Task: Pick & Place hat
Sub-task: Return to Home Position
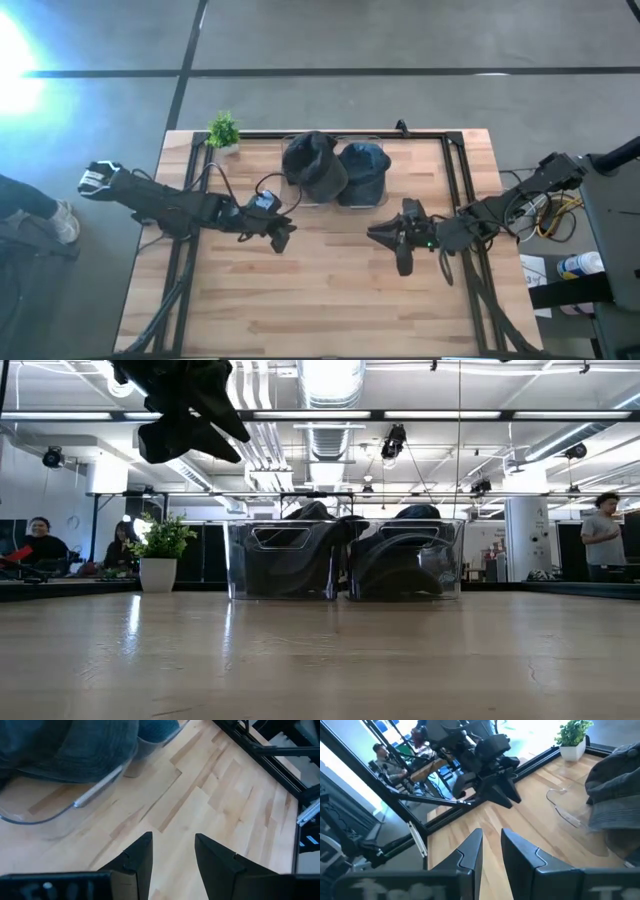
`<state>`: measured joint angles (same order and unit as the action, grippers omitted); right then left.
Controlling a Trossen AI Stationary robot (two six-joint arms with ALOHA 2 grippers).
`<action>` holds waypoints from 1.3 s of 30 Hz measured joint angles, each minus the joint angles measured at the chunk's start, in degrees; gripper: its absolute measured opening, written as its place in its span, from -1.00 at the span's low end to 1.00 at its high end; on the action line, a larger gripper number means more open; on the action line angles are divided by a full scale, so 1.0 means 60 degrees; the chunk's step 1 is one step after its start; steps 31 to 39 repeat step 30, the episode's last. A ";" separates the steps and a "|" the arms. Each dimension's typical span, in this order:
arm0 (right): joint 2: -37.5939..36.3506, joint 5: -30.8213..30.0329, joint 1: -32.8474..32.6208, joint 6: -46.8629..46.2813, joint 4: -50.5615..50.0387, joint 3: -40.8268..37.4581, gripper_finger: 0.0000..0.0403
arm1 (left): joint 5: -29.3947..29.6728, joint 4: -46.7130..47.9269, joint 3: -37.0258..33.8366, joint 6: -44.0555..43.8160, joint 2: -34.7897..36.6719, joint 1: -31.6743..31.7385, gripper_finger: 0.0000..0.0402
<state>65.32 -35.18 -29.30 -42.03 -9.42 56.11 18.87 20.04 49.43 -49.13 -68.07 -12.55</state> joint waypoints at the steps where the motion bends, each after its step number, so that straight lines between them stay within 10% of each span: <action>1: 0.0000 -0.0002 0.0007 -0.0002 -0.0003 -0.0014 -0.66 | 0.0000 -0.0001 0.0000 -0.0053 0.0000 -0.0034 -0.30; 19: -0.0125 0.0071 0.0009 0.0406 -0.0036 -0.0242 -0.66 | -0.0237 -0.0122 0.0109 -0.0541 0.0066 -0.0202 -0.30; 30: -0.3026 0.1421 -0.0011 0.1581 0.2633 -0.3192 -0.66 | -0.0526 -0.1382 -0.0316 0.1186 0.1863 -0.0621 -0.30; 39: -0.3026 0.1421 -0.0011 0.1581 0.2633 -0.3192 -0.66 | -0.0526 -0.1382 -0.0316 0.1186 0.1863 -0.0621 -0.30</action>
